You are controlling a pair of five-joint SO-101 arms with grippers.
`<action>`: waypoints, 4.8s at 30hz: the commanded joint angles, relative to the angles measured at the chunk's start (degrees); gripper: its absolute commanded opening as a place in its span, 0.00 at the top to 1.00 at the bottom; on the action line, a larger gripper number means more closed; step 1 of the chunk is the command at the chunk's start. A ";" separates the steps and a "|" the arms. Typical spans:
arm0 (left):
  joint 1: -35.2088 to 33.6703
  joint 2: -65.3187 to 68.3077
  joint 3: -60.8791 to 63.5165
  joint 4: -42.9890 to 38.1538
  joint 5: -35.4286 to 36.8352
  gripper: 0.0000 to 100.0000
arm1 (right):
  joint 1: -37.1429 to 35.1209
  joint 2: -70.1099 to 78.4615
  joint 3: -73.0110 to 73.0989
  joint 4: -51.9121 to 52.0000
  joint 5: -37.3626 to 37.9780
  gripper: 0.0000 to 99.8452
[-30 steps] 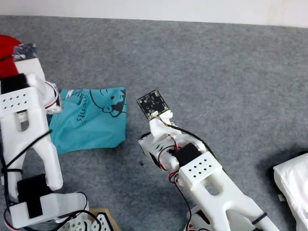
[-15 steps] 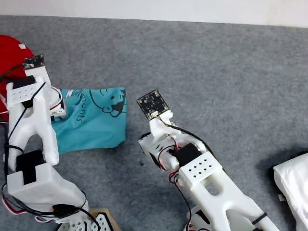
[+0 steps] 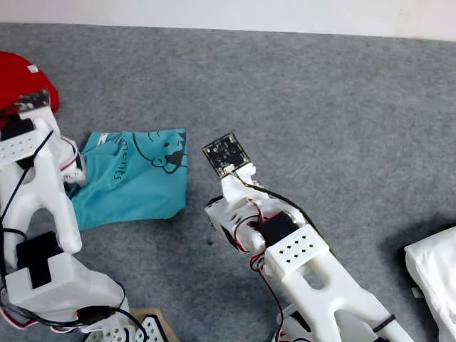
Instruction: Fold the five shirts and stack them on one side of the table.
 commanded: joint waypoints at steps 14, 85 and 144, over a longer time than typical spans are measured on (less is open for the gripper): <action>1.80 -0.84 7.16 -17.76 2.55 0.90 | -0.31 -1.01 -0.22 -1.01 -0.53 0.99; 5.05 4.18 -2.51 -18.90 15.38 0.89 | -15.43 47.96 -27.30 -29.14 1.32 0.99; 4.44 -0.92 -21.49 0.70 15.56 0.89 | -17.71 47.87 -24.04 -23.08 6.86 0.99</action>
